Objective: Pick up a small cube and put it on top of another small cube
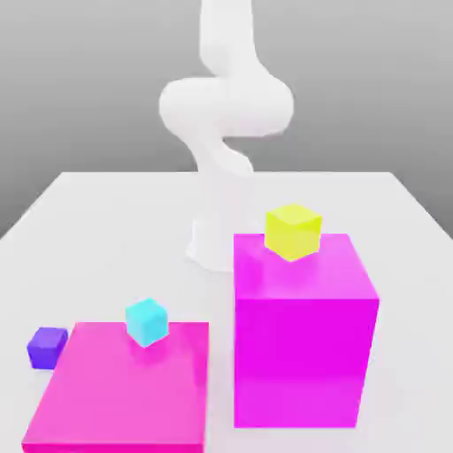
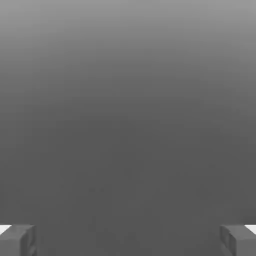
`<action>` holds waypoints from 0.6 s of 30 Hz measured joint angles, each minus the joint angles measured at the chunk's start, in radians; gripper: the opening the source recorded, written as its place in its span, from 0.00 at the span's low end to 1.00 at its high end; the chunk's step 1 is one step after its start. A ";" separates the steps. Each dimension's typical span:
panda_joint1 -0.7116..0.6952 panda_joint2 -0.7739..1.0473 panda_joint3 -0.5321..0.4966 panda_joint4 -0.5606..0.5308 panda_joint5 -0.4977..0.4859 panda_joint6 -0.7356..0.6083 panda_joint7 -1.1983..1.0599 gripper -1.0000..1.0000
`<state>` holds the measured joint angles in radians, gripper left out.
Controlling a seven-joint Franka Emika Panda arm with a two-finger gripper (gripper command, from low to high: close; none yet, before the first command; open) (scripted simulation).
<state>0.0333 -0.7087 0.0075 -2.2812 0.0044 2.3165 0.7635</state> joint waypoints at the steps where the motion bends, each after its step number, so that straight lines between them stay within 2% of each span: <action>1: 0.014 0.039 0.004 0.008 0.002 0.007 -0.016 0.50; 18: 0.196 0.659 0.123 0.135 -0.012 0.119 -0.232 0.50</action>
<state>0.2293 -0.0502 0.1302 -2.1460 -0.0072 2.4355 0.5318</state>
